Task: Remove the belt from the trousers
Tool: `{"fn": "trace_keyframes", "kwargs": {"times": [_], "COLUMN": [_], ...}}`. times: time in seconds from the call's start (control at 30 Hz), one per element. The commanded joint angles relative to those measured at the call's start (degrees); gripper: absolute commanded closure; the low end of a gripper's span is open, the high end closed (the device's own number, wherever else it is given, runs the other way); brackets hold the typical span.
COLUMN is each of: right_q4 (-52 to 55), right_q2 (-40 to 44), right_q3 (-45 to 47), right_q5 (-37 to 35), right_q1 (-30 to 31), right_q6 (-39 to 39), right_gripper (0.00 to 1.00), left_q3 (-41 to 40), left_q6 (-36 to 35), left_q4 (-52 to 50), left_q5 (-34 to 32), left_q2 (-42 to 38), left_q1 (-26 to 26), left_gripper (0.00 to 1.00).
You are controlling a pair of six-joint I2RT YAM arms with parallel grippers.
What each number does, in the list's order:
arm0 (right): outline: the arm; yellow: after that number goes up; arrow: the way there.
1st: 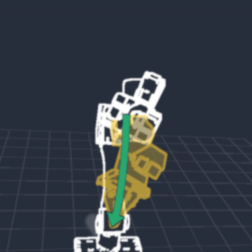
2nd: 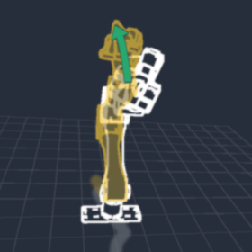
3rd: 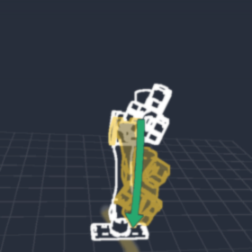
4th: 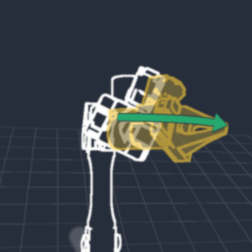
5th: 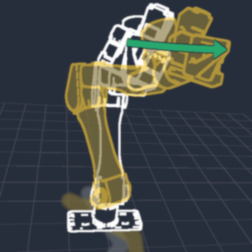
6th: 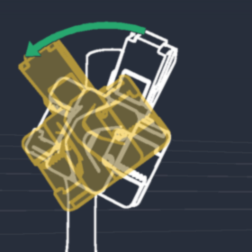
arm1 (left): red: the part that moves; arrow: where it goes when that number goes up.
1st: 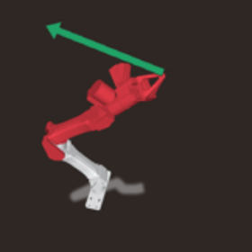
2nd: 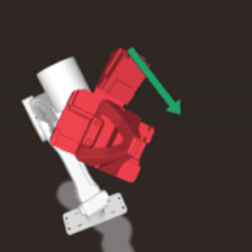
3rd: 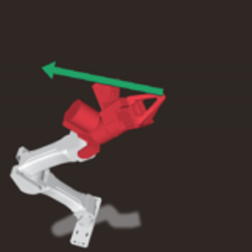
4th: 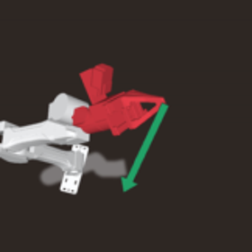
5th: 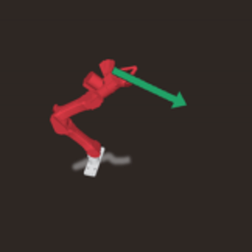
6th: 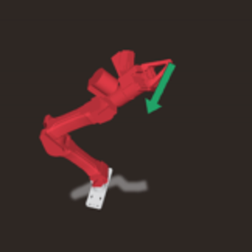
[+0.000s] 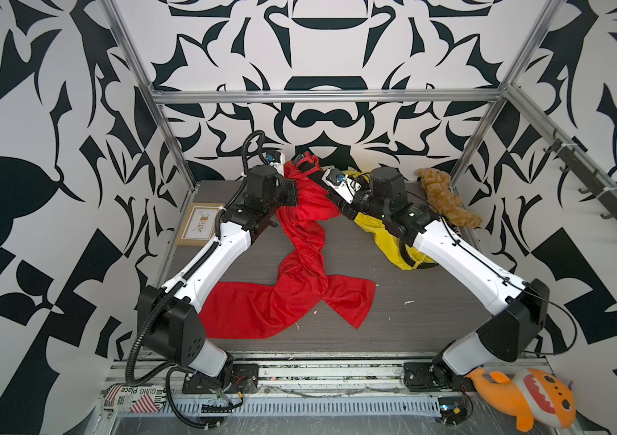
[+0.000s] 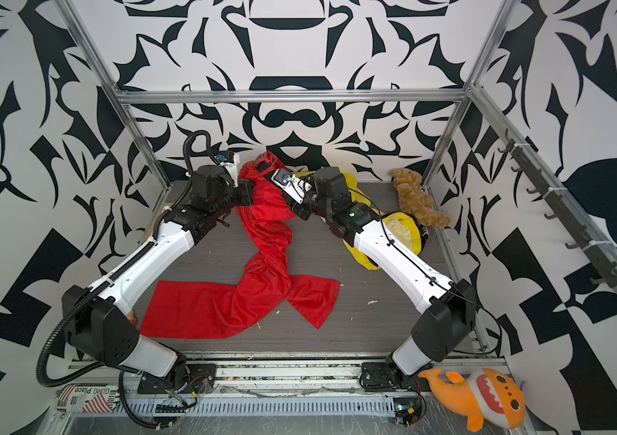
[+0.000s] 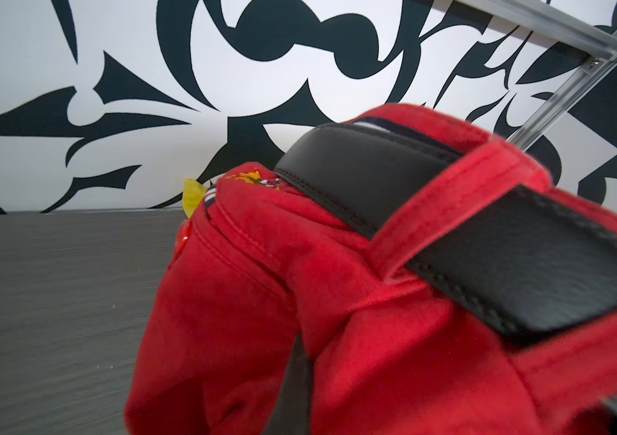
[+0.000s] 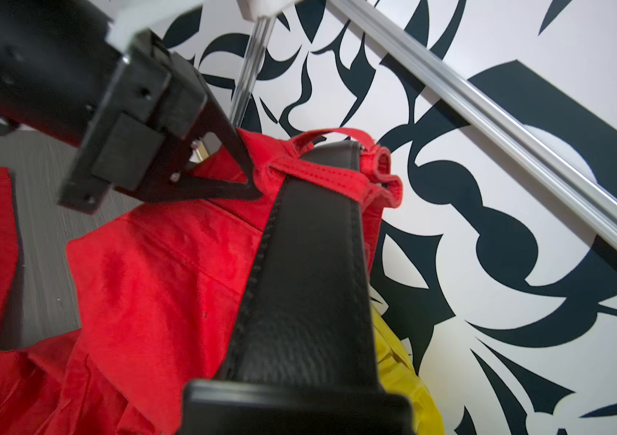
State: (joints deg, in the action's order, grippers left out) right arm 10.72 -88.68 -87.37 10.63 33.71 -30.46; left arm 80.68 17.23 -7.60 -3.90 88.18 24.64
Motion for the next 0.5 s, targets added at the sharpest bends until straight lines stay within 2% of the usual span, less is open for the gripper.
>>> {"fn": "trace_keyframes", "kwargs": {"times": [0.0, 0.07, 0.17, 0.2, 0.23, 0.3, 0.37, 0.47], "right_q4": [-0.7, -1.4, -2.4, -2.2, -1.8, -0.7, 1.3, 3.2], "right_q2": [4.8, 4.7, 4.5, 4.2, 3.8, 2.8, 2.0, 1.8], "right_q3": [-1.4, 0.7, 2.9, 3.0, 2.9, 2.3, 1.4, 0.7], "right_q5": [4.7, 5.5, 6.4, 6.7, 6.9, 7.5, 8.1, 9.4], "right_q1": [-0.9, -0.9, -0.9, -0.9, -0.9, -0.9, -0.9, -0.9], "right_q6": [1.0, 2.1, 3.5, 3.7, 3.7, 3.5, 2.8, 2.4], "right_gripper": [1.0, 1.0, 1.0, 1.0, 1.0, 1.0, 1.0, 1.0], "left_q3": [-4.3, -7.0, -8.7, -9.0, -9.9, -13.5, -17.8, -23.0], "left_q6": [1.5, 3.1, 4.5, 4.6, 4.6, 4.1, 2.0, -5.6], "left_q4": [-3.1, -1.3, -0.8, -0.6, 0.2, 3.9, 9.1, 14.7], "left_q5": [-4.7, -1.7, -0.3, 0.3, 0.5, 0.8, -0.2, -1.3], "left_q2": [5.4, 8.1, 12.0, 12.3, 11.8, 8.4, 3.5, -3.0], "left_q1": [-4.5, -4.5, -4.5, -4.5, -4.5, -4.0, -3.4, -1.6], "left_gripper": [1.0, 0.99, 0.88, 0.75, 0.57, 0.32, 0.18, 0.05]}}
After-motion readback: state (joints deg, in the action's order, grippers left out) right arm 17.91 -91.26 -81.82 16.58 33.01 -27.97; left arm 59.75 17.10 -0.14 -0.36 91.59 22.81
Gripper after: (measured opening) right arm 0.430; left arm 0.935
